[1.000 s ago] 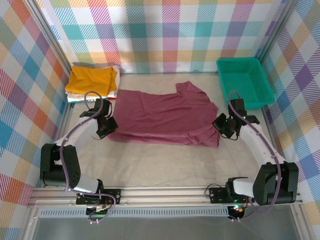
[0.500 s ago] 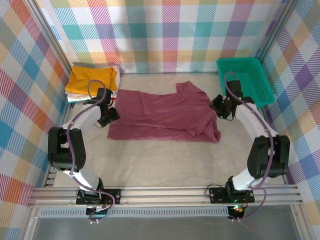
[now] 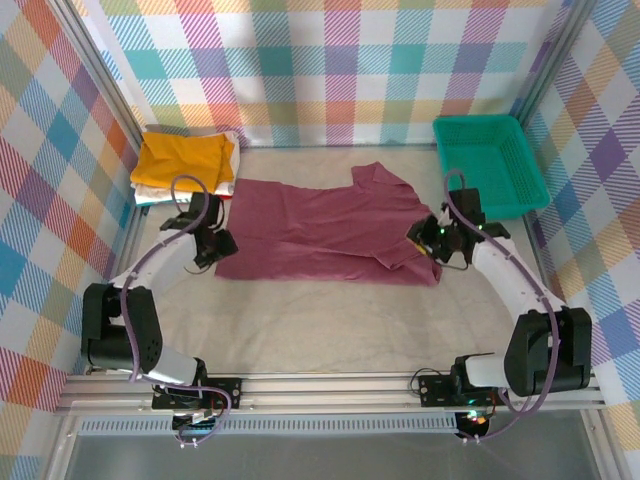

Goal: Fold and stack the t-shirts

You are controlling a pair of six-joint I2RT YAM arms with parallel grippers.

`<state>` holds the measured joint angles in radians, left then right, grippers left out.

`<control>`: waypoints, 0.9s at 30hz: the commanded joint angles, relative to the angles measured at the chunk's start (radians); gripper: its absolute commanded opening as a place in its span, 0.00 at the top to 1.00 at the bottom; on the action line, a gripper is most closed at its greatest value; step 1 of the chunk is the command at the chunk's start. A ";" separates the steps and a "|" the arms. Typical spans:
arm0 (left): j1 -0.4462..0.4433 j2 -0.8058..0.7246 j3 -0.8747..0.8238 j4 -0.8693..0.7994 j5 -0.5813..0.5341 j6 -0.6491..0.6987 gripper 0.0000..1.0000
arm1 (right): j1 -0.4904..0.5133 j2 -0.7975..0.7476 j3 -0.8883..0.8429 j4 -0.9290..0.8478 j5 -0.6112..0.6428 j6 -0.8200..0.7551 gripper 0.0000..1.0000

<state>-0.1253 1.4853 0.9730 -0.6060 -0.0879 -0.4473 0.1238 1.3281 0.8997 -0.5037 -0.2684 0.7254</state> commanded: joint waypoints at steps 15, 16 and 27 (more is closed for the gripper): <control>-0.041 0.086 -0.018 0.051 0.029 0.003 0.49 | 0.091 0.180 -0.110 0.206 -0.036 0.205 0.56; -0.042 0.082 -0.020 0.049 0.027 0.003 0.49 | 0.091 0.186 -0.108 0.220 -0.031 0.213 0.57; -0.033 0.025 -0.051 0.038 -0.049 -0.050 0.50 | 0.096 0.267 -0.046 0.256 0.013 0.231 0.91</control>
<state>-0.1612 1.5345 0.9398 -0.5655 -0.1085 -0.4713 0.2138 1.5944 0.8047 -0.2630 -0.2817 0.9520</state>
